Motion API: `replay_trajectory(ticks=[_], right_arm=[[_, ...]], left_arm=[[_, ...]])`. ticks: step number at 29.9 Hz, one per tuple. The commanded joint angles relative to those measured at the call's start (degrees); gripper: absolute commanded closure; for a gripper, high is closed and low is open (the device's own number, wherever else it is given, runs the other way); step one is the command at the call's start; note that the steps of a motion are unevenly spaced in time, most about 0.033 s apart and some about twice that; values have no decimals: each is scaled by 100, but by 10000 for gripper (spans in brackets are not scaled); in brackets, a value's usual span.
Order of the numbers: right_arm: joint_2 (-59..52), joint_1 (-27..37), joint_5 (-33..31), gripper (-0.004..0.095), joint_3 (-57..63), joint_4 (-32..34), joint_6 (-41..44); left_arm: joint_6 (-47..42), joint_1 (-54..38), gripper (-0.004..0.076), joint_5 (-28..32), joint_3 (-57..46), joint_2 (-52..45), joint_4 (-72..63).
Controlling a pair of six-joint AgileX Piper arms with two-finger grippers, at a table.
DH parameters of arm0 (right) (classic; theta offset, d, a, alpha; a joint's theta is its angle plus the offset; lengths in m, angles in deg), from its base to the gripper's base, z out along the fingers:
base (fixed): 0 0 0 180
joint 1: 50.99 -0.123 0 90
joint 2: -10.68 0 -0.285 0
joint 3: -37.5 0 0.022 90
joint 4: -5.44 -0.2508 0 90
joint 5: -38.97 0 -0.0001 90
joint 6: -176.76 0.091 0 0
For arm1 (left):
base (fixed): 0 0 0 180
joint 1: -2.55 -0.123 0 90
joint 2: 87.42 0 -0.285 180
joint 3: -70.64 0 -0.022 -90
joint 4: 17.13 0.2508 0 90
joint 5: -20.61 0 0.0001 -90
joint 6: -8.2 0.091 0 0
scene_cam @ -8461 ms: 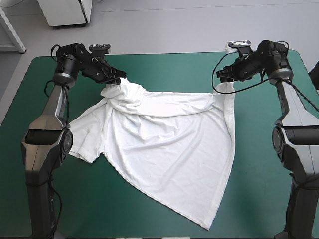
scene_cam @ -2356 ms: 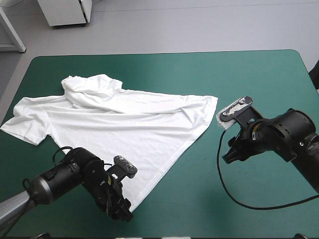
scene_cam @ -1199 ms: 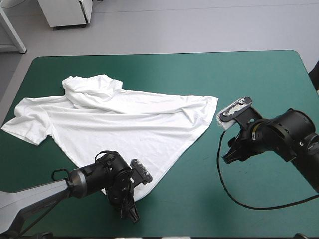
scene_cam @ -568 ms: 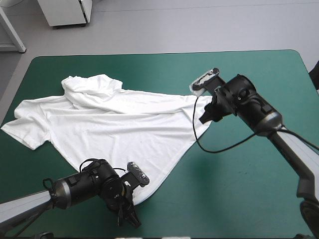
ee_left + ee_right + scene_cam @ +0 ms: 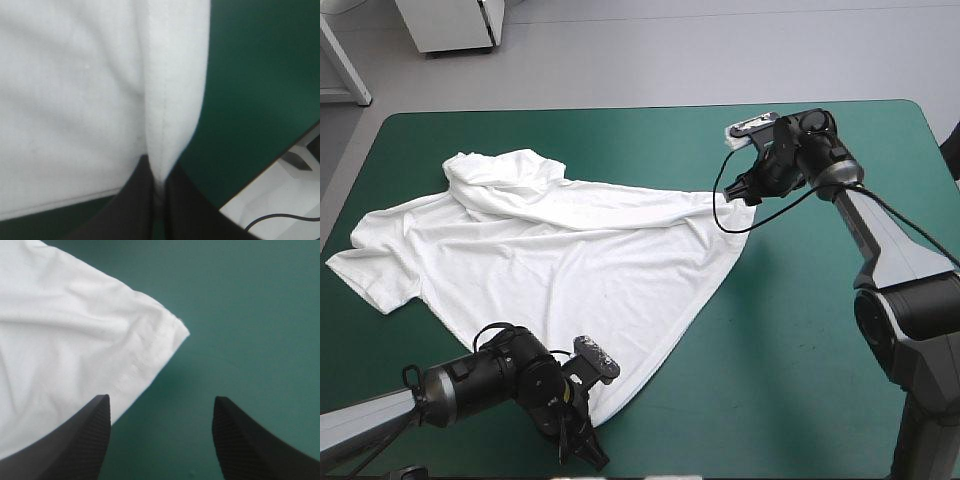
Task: Fold the cloth
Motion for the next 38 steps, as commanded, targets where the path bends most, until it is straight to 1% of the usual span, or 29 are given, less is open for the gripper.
replay_trajectory(ticks=[1,6,13,19,24,25,26,29,32,33,38], right_arm=[[108,31,213,344,-384,-177,-162],[532,31,238,344,-625,-213,-199],[937,62,386,344,-906,-257,-240],[1156,228,325,344,-954,-295,-240],[1331,250,236,352,-941,-540,-259],[1345,239,220,386,-941,-634,-319],[1371,229,182,445,-941,-776,-432],[1408,193,-20,693,-941,-1047,-644],[1464,146,-147,903,-941,-1088,-706],[1470,131,-157,921,-941,-1115,-709],[1498,117,-377,925,-941,-1329,-709]], left_arm=[[-51,48,746,-52,130,-153,-175],[-51,48,746,-158,130,-153,-260],[-30,48,746,-158,130,-163,-457],[-30,48,746,-186,130,-207,-493],[-30,48,746,-208,134,-230,-480],[-44,48,746,-208,143,-230,-480],[-44,48,746,-208,143,-230,-472],[-44,48,746,-208,143,-230,-472],[-44,48,746,-196,180,-230,-462],[-44,48,746,-184,181,-230,-467],[-44,48,746,-118,181,-230,-467]])
